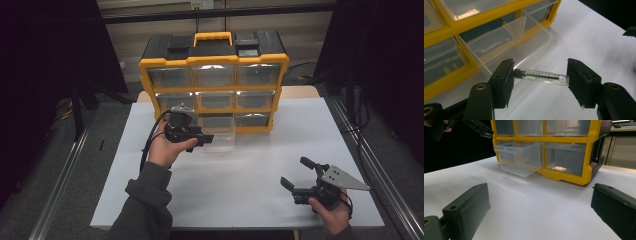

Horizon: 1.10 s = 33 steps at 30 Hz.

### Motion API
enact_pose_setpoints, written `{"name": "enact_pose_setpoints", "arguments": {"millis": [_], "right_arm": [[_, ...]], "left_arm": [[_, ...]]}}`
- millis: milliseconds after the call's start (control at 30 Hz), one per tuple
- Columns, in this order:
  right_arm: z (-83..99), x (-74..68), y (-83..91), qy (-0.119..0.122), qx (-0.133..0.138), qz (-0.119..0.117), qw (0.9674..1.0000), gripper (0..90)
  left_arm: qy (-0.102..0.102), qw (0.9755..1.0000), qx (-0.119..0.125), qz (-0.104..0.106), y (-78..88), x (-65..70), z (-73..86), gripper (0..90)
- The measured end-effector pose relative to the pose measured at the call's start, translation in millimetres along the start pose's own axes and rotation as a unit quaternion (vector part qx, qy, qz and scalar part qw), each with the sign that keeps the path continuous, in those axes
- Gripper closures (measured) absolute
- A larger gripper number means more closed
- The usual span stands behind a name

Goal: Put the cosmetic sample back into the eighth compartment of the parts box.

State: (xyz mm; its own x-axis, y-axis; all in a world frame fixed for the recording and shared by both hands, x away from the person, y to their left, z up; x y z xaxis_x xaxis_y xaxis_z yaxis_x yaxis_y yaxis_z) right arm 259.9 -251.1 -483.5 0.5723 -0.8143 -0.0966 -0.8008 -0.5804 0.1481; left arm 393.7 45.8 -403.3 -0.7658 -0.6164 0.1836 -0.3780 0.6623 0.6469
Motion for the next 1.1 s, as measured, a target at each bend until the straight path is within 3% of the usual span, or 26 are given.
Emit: {"name": "enact_pose_setpoints", "arguments": {"millis": [633, 700, 767, 833, 867, 1067, 1100], "right_arm": [[-0.3, -0.4, 0.1, 0.000, 0.001, -0.001, 1.0000, 1.2], [-0.3, -0.4, 0.1, 0.000, 0.000, -0.001, 1.0000, 1.3], [-0.2, -0.4, 0.1, 0.000, 0.000, -0.001, 1.0000, 1.3], [-0.1, -0.2, 0.3, 0.000, -0.001, -0.001, 1.0000, 1.3], [-0.2, -0.2, 0.2, 0.000, 0.000, 0.000, 1.0000, 1.3], [-0.3, 0.0, 0.3, 0.001, 0.001, 0.000, 1.0000, 1.3], [-0.2, 0.0, 0.4, 0.001, 0.000, -0.001, 1.0000, 1.3]], "left_arm": [[0.002, 0.9999, 0.004, -0.012, -1.3, -7.8, -13.7, 40.0], [0.005, 0.9999, 0.013, -0.009, -3.1, -7.5, -15.8, 40.0], [-0.007, 0.9999, 0.002, -0.015, -3.0, -9.0, -16.5, 40.0], [-0.001, 0.9999, 0.008, -0.014, -4.6, -8.4, -18.5, 40.0], [-0.010, 0.9998, 0.000, -0.015, -3.7, -9.9, -18.5, 40.0], [0.002, 0.9996, 0.012, -0.024, -8.7, -13.1, -22.8, 40.0], [-0.006, 0.9996, 0.001, -0.026, -7.8, -14.9, -22.3, 40.0]]}}
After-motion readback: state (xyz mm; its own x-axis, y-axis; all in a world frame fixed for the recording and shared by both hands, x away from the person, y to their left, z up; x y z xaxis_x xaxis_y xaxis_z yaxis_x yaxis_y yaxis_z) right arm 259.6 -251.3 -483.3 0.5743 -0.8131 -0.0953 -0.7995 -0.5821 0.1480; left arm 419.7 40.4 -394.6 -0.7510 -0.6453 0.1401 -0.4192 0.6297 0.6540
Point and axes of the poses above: each handheld gripper's, and its own axes: y roughly backward along the jaws, z roughly out of its underside, x roughly to its right, the point moved 7 cm from there along -y, roughly forward along the jaws, and after that the axes turned 1 degree about -y, right-handed, at the moved point
